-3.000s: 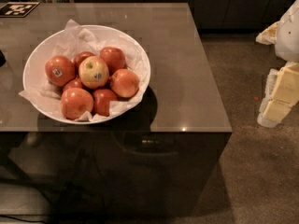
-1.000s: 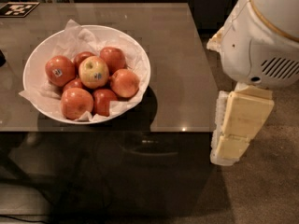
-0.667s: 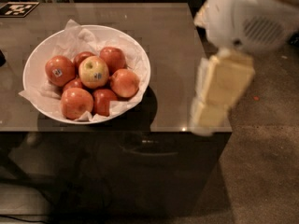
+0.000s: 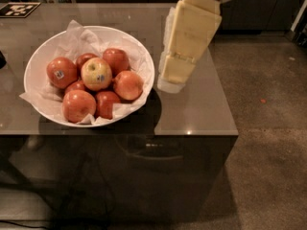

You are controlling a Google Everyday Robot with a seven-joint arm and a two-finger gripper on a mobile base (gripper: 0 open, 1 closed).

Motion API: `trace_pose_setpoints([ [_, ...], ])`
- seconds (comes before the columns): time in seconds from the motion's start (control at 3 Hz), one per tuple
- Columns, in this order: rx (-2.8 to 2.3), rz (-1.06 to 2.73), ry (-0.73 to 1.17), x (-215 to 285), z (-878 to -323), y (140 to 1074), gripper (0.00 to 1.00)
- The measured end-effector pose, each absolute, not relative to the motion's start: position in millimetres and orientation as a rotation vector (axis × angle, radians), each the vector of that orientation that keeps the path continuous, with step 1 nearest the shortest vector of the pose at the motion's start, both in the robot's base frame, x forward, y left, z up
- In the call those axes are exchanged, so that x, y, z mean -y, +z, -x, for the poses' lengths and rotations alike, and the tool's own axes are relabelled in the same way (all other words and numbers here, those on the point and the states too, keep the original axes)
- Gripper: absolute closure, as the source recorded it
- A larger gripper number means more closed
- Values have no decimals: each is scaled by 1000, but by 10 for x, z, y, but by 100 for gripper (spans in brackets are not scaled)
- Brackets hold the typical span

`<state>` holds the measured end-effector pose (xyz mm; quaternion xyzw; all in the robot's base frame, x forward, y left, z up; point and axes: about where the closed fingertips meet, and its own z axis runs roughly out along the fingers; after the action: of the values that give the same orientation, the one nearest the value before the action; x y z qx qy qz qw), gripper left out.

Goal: Pick apple from white bowl

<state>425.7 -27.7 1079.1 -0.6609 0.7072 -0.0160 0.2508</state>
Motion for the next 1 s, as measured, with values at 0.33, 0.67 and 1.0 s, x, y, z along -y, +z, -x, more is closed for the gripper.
trace_pose_setpoints([
  [0.33, -1894, 1788, -64, 230, -4181, 10919, 0],
  [0.67, -1851, 1806, -56, 23, -4298, 10960, 0],
  [1.0, -1861, 1852, -25, -254, -4585, 10781, 0],
])
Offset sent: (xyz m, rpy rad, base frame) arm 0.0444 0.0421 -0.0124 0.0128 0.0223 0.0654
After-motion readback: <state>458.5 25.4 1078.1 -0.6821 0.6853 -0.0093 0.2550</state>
